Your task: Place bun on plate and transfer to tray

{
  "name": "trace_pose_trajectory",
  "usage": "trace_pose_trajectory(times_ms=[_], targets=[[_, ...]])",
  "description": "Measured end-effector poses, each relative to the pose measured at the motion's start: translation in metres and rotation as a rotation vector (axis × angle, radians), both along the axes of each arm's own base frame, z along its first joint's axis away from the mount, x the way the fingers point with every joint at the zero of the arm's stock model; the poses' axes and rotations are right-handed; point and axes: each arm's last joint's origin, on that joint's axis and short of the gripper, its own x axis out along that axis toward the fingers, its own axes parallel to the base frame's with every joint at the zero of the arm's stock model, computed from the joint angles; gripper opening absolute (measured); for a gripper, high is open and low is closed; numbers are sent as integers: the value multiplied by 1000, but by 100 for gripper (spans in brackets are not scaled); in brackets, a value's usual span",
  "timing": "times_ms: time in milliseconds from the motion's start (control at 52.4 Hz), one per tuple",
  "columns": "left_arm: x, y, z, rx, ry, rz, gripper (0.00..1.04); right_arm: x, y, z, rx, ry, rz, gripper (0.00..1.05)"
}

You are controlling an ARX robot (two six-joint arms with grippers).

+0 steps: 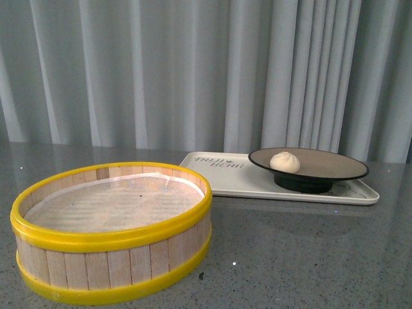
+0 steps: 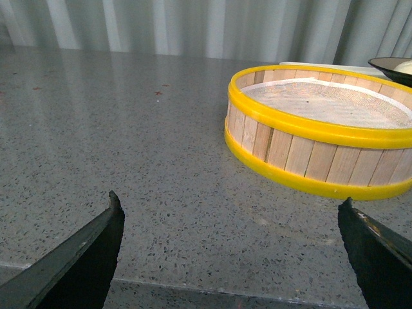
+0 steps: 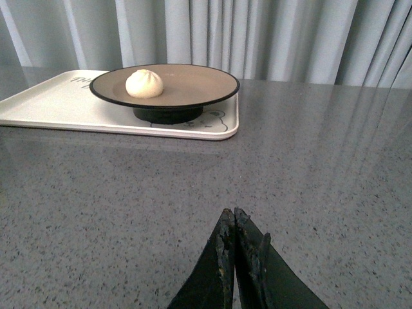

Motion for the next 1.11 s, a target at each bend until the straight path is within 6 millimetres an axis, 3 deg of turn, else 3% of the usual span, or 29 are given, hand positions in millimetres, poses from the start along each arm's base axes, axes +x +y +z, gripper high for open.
trace_pose_trajectory(times_ms=[286,592,1107], targets=[[0,0,0,0,0,0,98,-27,0,-14,1,3,-1,2],[0,0,0,0,0,0,98,-43,0,-27,2,0,0,2],[0,0,0,0,0,0,98,-61,0,-23,2,-16,0,2]])
